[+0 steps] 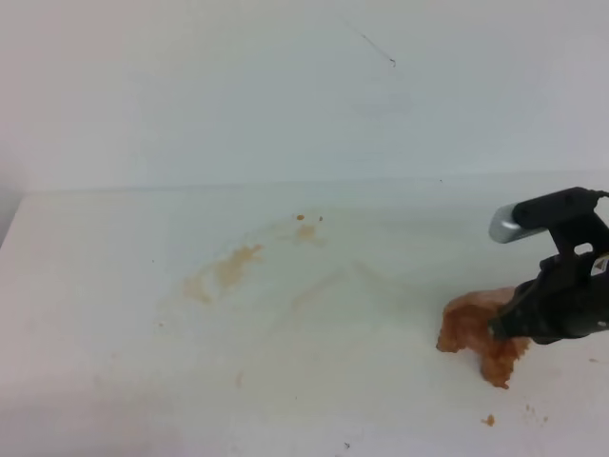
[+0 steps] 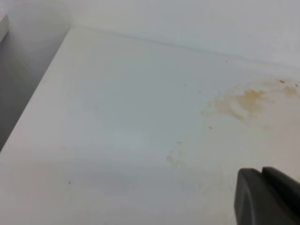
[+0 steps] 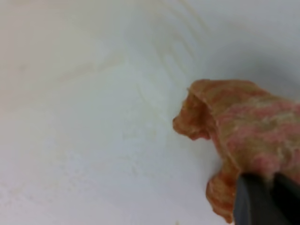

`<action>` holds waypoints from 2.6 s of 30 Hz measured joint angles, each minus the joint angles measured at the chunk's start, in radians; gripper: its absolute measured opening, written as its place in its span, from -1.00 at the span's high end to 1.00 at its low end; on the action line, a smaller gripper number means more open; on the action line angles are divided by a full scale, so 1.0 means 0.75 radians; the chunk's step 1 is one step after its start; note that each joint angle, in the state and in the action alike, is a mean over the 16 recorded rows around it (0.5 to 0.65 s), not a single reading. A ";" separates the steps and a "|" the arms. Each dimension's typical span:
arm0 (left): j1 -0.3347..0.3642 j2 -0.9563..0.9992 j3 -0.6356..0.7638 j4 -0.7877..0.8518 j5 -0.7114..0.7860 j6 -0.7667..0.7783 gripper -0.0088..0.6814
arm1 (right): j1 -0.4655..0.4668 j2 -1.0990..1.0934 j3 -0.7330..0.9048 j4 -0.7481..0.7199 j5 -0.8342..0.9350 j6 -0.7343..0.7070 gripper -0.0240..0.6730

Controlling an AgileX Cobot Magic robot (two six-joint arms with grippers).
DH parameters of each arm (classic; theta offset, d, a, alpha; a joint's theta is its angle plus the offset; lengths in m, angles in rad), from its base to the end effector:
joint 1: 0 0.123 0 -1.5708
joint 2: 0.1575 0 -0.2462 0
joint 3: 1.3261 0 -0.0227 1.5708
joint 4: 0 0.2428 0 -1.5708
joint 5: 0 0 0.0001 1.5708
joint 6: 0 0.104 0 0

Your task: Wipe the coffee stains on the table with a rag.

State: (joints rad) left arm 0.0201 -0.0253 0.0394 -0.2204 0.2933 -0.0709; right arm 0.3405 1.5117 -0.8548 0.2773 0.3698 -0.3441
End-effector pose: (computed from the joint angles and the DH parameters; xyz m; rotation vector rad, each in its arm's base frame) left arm 0.0980 -0.0046 0.1737 -0.2243 1.7763 -0.2447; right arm 0.2821 0.1109 0.1734 -0.5692 2.4402 0.2299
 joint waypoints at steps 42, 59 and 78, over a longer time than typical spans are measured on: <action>0.000 0.000 0.000 0.000 0.004 0.000 0.97 | -0.012 -0.700 -0.124 -0.044 0.253 -0.005 0.93; -0.003 0.000 0.000 0.000 0.005 0.000 0.97 | -0.343 -1.428 0.251 -0.135 0.147 -0.055 0.93; -0.003 0.000 0.000 0.000 0.005 0.000 0.97 | -0.419 -2.026 1.025 -0.282 -0.080 -0.061 0.94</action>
State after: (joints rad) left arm 0.0182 -0.0253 0.0394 -0.2204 0.2967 -0.0709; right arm 0.0260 -0.0079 -0.0860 0.0659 0.3101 -0.3900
